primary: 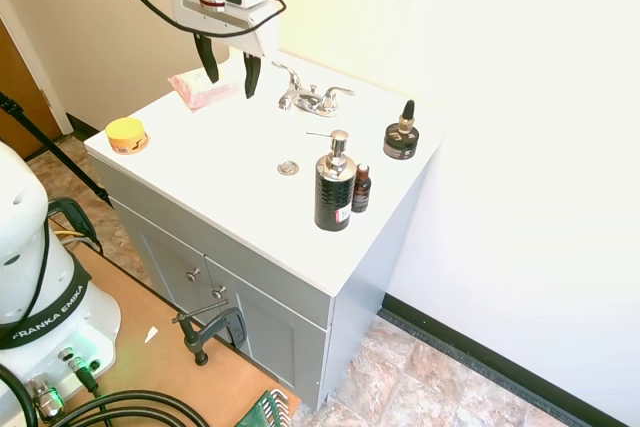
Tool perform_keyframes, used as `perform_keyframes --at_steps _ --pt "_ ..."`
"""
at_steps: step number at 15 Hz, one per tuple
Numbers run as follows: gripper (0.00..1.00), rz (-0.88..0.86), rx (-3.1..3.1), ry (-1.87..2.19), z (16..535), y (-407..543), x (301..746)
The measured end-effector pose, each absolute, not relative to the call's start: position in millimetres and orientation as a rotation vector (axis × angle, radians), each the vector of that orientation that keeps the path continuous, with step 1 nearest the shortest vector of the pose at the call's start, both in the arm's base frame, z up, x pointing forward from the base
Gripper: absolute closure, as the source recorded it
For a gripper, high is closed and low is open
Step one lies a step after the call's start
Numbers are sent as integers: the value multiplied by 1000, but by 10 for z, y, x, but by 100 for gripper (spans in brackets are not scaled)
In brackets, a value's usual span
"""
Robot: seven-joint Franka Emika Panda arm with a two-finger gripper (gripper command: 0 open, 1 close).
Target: Turn on the hot water
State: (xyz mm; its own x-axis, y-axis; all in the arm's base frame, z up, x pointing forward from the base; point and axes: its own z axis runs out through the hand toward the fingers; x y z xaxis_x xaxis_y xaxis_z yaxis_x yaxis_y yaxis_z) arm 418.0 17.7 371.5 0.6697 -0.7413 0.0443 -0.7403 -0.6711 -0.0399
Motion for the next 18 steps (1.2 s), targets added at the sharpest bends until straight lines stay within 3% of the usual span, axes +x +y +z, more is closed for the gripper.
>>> perform_keyframes --at_steps 4,13,18 --pt "0 -161 -2837 1338 3796 280 4353" --pt "0 -656 -2638 1478 3533 708 5459" --pt "0 -716 -2621 1504 3352 808 5713"
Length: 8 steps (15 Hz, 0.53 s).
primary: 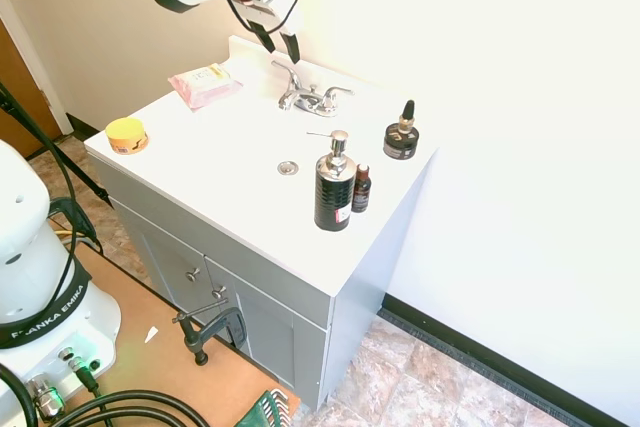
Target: Turn on the hot water
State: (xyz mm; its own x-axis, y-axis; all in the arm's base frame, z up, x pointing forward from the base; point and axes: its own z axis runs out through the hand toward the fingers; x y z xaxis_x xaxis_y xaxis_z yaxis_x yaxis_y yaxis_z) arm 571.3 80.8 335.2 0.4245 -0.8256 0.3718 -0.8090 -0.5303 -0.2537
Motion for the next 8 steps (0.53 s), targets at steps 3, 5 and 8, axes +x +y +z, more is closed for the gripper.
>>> perform_keyframes --at_steps 3,5,8 --pt "0 -727 -2624 1505 3247 820 5820" --pt "0 -728 -2626 1513 3169 809 5880" --pt "0 -721 -2630 1519 3101 812 5914"
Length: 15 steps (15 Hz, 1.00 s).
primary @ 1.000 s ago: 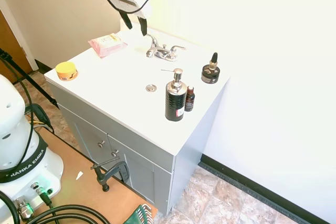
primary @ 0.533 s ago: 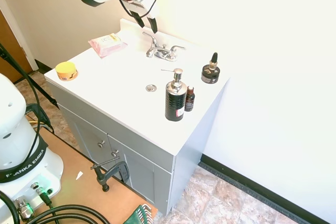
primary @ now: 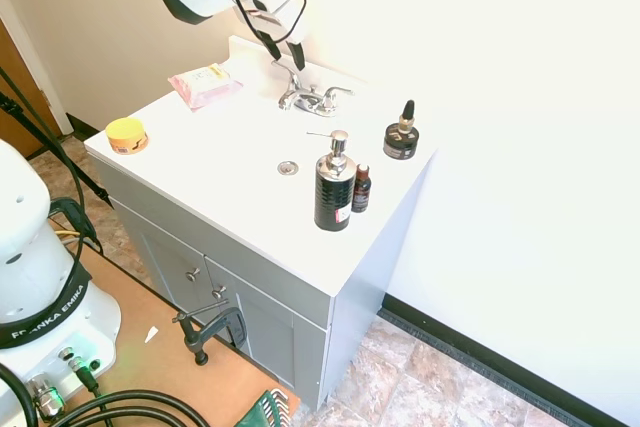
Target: Turn on the hot water
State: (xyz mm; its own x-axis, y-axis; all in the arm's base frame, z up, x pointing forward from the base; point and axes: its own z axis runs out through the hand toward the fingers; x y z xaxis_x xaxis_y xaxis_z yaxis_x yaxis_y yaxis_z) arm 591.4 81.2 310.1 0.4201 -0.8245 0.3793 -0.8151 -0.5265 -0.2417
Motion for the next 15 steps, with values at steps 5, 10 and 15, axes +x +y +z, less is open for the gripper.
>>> perform_keyframes --at_steps 5,10,15 --pt "0 -668 -2646 1545 3059 768 5913" --pt "0 -561 -2745 1557 2972 696 5824" --pt "0 -521 -2826 1582 2995 585 5687"
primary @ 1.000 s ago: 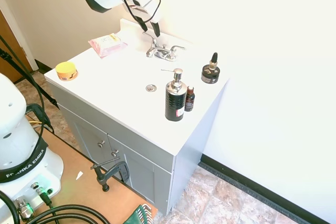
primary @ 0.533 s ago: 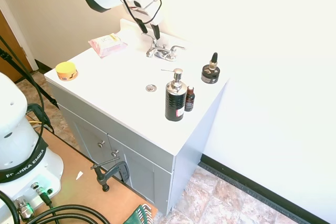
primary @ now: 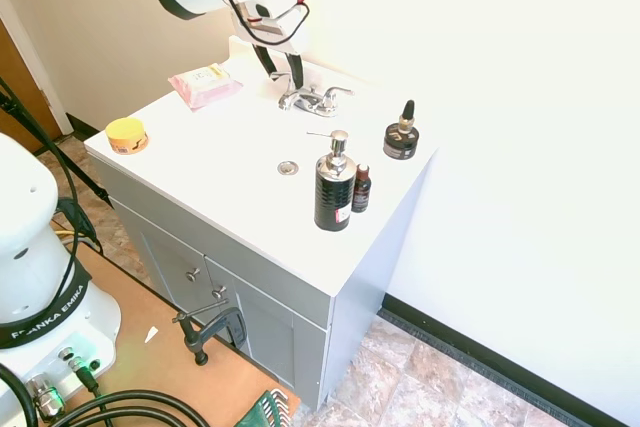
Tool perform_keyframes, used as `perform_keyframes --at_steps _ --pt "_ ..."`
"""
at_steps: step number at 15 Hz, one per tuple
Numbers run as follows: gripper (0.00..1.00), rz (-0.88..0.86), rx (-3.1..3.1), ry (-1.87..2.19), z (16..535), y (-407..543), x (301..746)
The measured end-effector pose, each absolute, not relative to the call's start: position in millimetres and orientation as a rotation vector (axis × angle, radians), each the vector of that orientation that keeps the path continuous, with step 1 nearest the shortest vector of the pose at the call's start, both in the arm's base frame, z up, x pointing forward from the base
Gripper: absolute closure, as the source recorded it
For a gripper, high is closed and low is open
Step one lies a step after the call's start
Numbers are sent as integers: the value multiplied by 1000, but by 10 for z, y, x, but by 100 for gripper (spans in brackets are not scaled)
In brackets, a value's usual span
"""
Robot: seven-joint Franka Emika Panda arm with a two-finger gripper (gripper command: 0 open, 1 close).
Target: Turn on the hot water
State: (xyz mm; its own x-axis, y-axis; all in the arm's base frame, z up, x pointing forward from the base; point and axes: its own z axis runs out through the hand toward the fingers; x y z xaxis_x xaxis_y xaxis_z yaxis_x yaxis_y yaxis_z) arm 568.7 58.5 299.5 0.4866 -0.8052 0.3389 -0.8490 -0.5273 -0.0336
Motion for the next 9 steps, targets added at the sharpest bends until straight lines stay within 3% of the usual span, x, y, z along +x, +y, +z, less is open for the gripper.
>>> perform_keyframes --at_steps 6,9 --pt "0 433 2555 -1463 3032 469 5509" --pt "0 280 2673 -1476 3181 387 5283"
